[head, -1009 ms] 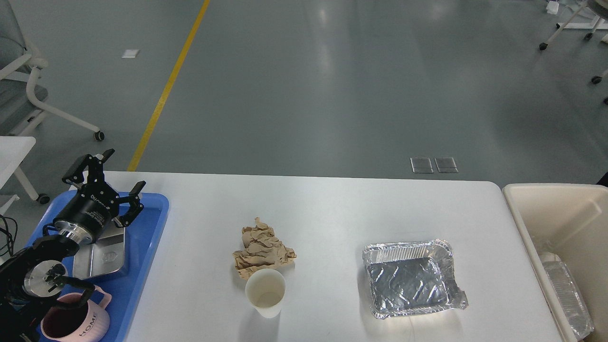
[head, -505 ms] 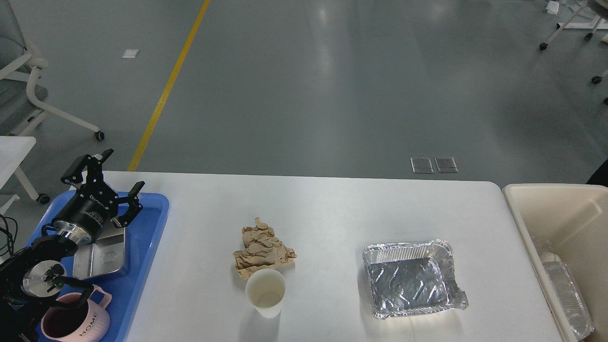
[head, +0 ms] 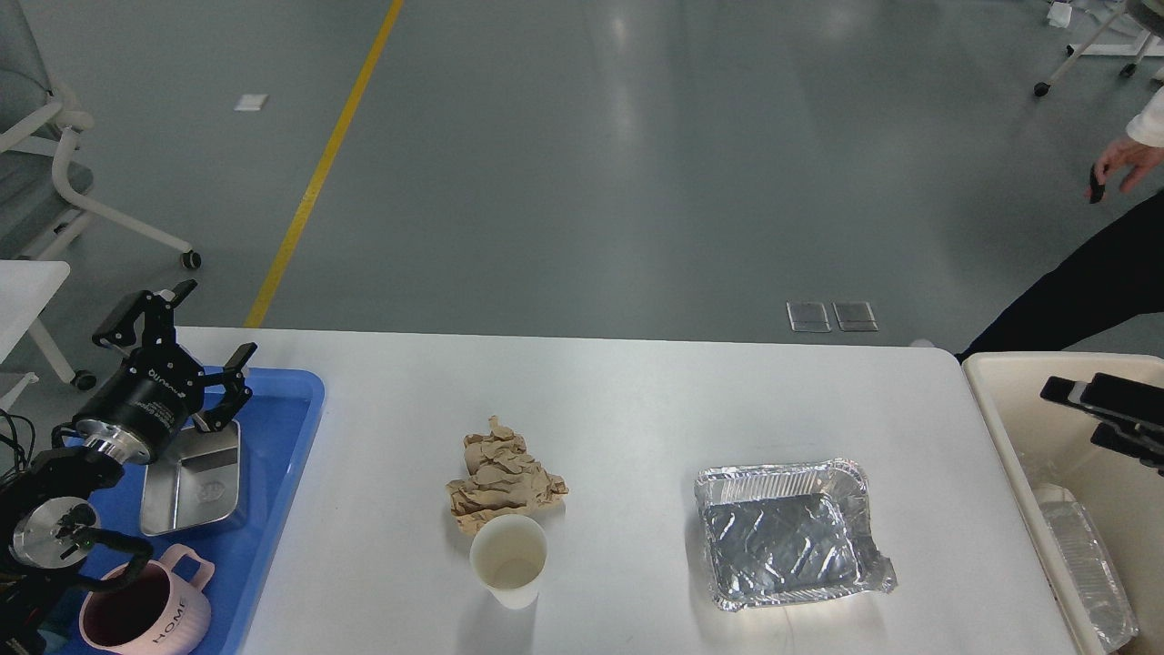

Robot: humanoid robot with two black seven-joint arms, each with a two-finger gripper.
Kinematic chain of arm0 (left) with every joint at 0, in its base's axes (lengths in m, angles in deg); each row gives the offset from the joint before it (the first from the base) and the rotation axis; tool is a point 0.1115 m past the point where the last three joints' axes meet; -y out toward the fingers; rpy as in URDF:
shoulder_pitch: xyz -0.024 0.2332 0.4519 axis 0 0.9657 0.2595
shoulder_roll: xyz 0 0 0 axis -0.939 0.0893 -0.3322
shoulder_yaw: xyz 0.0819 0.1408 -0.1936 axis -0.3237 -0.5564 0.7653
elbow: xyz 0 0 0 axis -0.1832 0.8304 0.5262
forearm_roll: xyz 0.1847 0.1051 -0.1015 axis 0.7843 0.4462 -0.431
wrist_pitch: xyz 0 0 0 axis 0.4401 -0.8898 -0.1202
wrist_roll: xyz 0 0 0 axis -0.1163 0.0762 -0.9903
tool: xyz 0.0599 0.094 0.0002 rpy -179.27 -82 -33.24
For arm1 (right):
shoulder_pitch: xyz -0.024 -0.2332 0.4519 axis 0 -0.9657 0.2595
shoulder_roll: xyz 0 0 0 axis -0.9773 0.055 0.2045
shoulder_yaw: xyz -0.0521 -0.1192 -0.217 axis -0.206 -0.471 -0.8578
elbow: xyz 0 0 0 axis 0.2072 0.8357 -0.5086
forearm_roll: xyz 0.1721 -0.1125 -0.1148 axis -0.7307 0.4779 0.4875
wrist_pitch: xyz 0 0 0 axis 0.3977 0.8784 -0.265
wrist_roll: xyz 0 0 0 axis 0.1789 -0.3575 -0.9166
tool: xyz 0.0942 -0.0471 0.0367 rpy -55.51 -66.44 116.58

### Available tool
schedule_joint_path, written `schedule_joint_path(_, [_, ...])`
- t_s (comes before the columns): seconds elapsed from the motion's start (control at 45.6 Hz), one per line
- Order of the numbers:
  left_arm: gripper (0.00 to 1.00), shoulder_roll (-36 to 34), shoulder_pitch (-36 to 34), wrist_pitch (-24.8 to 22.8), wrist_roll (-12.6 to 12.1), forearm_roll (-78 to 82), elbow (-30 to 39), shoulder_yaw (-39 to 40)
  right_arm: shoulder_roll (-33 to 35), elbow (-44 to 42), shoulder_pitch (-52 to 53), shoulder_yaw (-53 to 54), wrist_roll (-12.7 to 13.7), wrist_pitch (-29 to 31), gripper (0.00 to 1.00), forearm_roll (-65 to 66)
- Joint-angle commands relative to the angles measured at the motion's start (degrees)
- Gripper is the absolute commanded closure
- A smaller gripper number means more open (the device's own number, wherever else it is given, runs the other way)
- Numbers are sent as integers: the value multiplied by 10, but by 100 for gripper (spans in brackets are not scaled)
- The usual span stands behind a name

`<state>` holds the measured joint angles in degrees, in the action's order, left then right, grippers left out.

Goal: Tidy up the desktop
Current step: 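Bring the right gripper in low toward the foil tray's near edge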

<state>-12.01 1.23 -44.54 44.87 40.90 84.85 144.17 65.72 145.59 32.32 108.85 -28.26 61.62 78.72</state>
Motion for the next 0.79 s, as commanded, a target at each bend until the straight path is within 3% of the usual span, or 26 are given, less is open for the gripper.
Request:
schedule_joint_path(0.0, [3, -7, -1, -6, 0, 5, 0, 0, -30, -1, -1, -21, -16, 0, 0, 74])
schedule_joint_path(0.439, [3, -37, 3, -41, 2, 7, 2, 1, -183, -91, 1, -56, -18, -1, 0, 160])
schedule_joint_path(0.768, [3, -53, 13, -86, 7, 7, 4, 6, -243, -123, 5, -77, -21, -1, 0, 200])
